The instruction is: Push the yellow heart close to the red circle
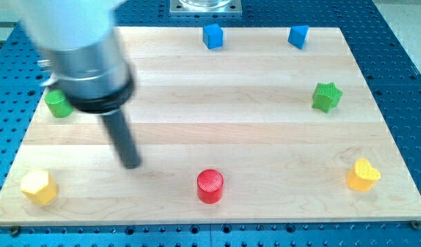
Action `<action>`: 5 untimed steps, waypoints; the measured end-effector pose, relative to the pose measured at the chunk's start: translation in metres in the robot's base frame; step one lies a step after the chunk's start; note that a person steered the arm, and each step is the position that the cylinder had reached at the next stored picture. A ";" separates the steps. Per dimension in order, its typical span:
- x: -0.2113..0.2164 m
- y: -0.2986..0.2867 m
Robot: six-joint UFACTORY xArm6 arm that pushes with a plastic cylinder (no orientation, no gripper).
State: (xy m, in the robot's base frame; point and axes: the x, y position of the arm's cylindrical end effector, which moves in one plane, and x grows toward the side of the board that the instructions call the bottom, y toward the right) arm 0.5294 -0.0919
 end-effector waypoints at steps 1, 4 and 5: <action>-0.018 0.087; -0.005 0.408; 0.044 0.392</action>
